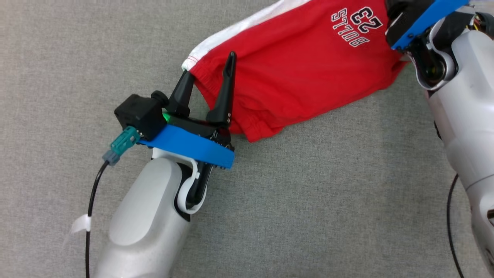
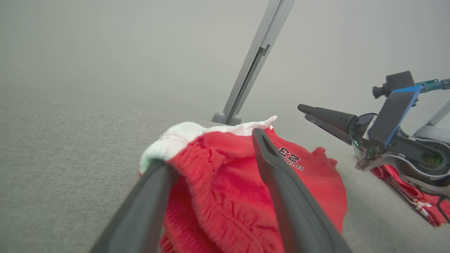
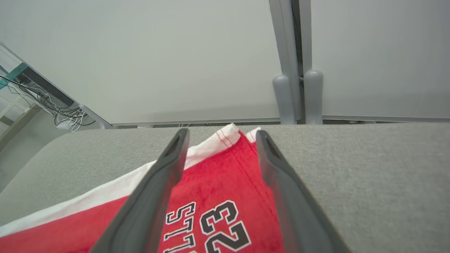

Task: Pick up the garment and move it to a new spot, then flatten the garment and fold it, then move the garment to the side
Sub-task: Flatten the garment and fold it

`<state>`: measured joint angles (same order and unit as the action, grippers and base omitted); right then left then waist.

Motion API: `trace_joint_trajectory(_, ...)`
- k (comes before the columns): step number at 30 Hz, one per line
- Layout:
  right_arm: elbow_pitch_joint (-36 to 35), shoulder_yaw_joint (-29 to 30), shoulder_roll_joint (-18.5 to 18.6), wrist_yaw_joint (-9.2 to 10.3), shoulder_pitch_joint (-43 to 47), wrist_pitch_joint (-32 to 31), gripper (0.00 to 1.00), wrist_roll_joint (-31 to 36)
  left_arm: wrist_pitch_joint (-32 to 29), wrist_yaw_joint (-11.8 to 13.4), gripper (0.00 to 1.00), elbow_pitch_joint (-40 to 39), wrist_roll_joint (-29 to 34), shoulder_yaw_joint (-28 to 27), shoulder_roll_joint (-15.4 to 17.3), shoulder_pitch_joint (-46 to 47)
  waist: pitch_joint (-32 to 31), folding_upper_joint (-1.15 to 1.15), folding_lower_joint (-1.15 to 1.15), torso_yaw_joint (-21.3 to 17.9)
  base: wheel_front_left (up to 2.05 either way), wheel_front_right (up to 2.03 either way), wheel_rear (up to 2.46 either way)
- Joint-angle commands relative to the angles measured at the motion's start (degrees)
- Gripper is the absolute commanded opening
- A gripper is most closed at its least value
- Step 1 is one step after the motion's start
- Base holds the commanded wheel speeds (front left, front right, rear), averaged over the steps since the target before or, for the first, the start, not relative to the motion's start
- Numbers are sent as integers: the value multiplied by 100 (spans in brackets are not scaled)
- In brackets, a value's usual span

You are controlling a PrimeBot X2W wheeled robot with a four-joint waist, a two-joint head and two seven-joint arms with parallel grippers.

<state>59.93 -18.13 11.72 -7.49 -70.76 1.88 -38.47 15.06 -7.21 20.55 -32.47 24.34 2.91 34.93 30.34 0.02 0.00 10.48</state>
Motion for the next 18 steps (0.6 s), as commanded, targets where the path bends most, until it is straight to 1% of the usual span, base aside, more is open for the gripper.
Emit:
trace_joint_trajectory(1,-23,-110,138,-1,166,63,100,-31,13,-45,100,-41,64,-72,0,-163,-90,-2,0,-16,0,0,0)
trace_joint_trajectory(3,-56,-210,193,-2,217,77,100,-34,13,-45,100,-91,105,-100,-1,-232,-133,-2,0,-11,0,0,0)
trace_joint_trajectory(6,-134,-552,497,-1,388,161,100,27,13,-42,100,-247,253,-175,-3,-496,-255,-2,0,57,0,0,0)
trace_joint_trajectory(10,-100,-837,858,-1,589,174,100,-40,13,-10,100,-457,603,-374,-1,-877,-363,-2,0,190,0,0,0)
trace_joint_trajectory(15,37,-1095,1161,-1,684,185,100,-20,13,64,100,-947,914,-970,-4,-1337,-413,-2,0,356,0,0,0)
trace_joint_trajectory(18,163,-1237,1210,-1,643,192,100,49,13,88,100,-1320,1065,-1439,-7,-1627,-395,-2,0,417,0,0,0)
